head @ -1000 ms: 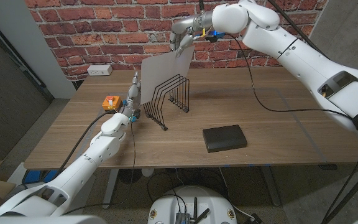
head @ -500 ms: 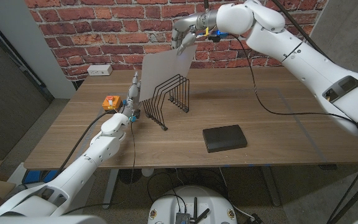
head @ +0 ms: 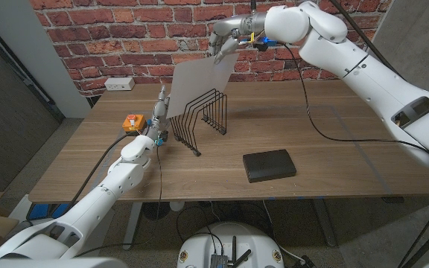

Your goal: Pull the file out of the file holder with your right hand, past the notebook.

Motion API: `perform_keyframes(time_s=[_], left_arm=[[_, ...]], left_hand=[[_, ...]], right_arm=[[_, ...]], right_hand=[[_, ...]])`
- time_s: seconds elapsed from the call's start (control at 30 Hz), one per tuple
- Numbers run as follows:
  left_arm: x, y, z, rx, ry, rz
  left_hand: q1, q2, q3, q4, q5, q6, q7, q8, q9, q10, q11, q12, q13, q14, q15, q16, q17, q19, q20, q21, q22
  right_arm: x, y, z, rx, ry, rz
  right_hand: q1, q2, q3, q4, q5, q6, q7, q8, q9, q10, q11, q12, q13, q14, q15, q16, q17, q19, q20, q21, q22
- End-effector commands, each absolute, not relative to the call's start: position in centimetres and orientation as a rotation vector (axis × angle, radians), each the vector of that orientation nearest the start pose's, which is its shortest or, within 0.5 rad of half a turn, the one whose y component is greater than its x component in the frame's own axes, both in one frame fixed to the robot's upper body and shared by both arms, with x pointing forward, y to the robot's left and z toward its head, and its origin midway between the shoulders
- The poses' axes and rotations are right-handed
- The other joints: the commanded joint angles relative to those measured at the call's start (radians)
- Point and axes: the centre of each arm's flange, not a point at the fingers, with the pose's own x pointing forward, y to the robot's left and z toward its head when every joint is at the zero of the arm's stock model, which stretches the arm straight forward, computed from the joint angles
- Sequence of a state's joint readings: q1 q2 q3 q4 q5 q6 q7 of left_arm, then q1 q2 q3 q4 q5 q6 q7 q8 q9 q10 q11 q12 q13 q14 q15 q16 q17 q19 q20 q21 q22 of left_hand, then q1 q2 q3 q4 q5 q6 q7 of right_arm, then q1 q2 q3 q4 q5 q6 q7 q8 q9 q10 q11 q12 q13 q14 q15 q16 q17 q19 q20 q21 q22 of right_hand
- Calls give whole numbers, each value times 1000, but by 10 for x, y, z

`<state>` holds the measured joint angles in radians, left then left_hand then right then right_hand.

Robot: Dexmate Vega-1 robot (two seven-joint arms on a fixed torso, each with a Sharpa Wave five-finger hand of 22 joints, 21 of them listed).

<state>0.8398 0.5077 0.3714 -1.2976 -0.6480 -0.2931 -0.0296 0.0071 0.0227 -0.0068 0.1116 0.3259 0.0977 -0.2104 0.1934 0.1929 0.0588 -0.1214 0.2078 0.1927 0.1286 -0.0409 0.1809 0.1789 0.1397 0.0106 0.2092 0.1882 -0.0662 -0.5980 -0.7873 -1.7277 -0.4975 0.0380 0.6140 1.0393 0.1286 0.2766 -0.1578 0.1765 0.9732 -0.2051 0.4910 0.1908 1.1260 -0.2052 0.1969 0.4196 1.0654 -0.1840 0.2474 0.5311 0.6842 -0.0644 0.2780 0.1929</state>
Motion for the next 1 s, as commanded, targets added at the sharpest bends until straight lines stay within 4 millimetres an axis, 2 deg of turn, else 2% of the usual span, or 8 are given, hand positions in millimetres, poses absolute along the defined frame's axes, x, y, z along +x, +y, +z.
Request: perform_keyframes(time_s=[0.03, 1.0], left_arm=[[653, 290, -27, -42, -594, -207], [653, 289, -28, -42, -594, -207]], left_hand=[[0, 7, 2, 3, 6, -1, -9, 6, 5, 3, -5, 7, 6, 7, -1, 6, 2, 6, 1, 7, 5], [0, 7, 3, 3, 6, 0, -9, 6, 5, 2, -6, 7, 6, 8, -1, 6, 2, 6, 2, 7, 5]], right_arm=[[509, -72, 273, -1752, -933, 312], [501, -88, 260, -1710, -967, 242]], right_hand=[[-9, 0, 9, 2, 1, 12, 2, -5, 0, 9, 1, 10, 2, -1, -54, -4, 6, 11, -136, 6, 5], [-15, -4, 13, 2, 0, 14, 0, -15, 1, 8, 0, 8, -4, -13, -53, -11, 13, 4, -136, 7, 4]])
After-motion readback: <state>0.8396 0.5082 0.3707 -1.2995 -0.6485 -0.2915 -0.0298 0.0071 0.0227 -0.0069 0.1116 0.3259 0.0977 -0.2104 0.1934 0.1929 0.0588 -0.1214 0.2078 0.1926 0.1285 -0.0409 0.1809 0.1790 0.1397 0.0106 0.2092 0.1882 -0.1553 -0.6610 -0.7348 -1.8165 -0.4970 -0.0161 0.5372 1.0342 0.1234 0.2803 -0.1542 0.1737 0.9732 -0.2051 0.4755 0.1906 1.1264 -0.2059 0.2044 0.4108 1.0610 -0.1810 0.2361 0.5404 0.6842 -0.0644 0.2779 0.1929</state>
